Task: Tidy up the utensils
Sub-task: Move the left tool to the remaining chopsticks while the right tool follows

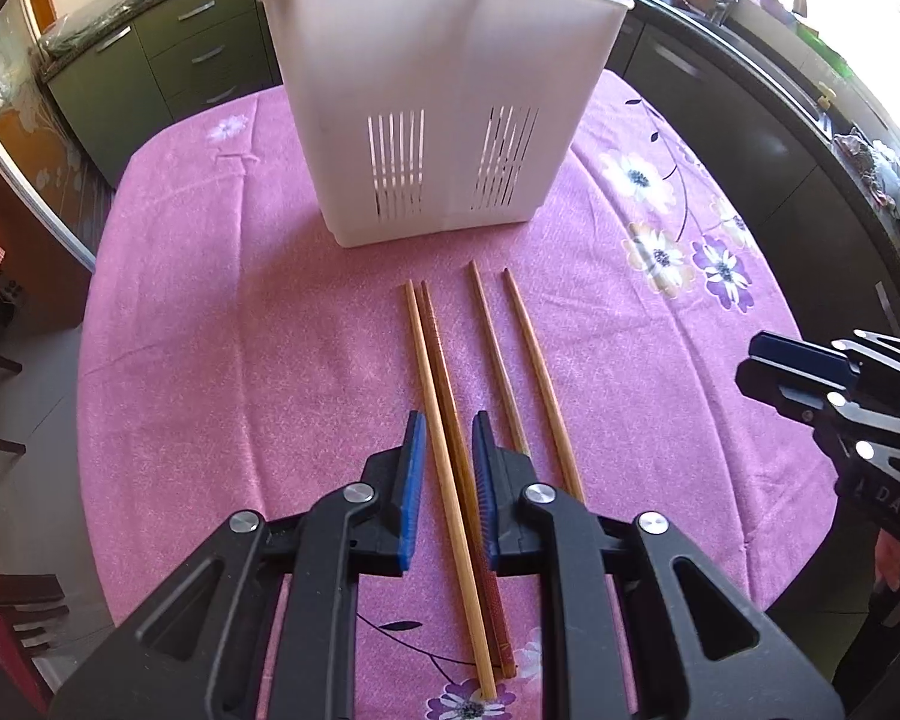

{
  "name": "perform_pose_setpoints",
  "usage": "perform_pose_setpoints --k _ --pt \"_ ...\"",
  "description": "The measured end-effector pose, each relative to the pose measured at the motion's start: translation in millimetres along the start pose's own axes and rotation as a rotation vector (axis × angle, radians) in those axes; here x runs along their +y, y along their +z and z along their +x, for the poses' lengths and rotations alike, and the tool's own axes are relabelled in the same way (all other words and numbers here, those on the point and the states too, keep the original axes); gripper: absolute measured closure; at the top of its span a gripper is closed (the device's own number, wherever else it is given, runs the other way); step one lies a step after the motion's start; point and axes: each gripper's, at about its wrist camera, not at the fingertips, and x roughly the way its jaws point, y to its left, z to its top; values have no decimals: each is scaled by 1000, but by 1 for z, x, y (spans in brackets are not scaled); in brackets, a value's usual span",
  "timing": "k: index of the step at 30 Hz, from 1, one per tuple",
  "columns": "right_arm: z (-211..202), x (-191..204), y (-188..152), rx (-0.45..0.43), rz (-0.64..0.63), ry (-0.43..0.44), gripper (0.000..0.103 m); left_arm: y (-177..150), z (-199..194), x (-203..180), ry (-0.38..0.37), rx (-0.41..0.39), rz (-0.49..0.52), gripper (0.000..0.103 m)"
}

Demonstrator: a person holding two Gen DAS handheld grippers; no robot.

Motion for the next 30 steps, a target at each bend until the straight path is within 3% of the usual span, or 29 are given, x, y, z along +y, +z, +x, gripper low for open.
perform_pose_setpoints --k 1,11,30 --pt "1 0 -1 2 -1 1 78 2 5 0 5 10 -5 89" --pt "12 -3 5 20 8 18 78 13 42 9 22 75 -36 92" --pt "15 -9 4 31 22 23 78 21 53 2 30 101 -18 92"
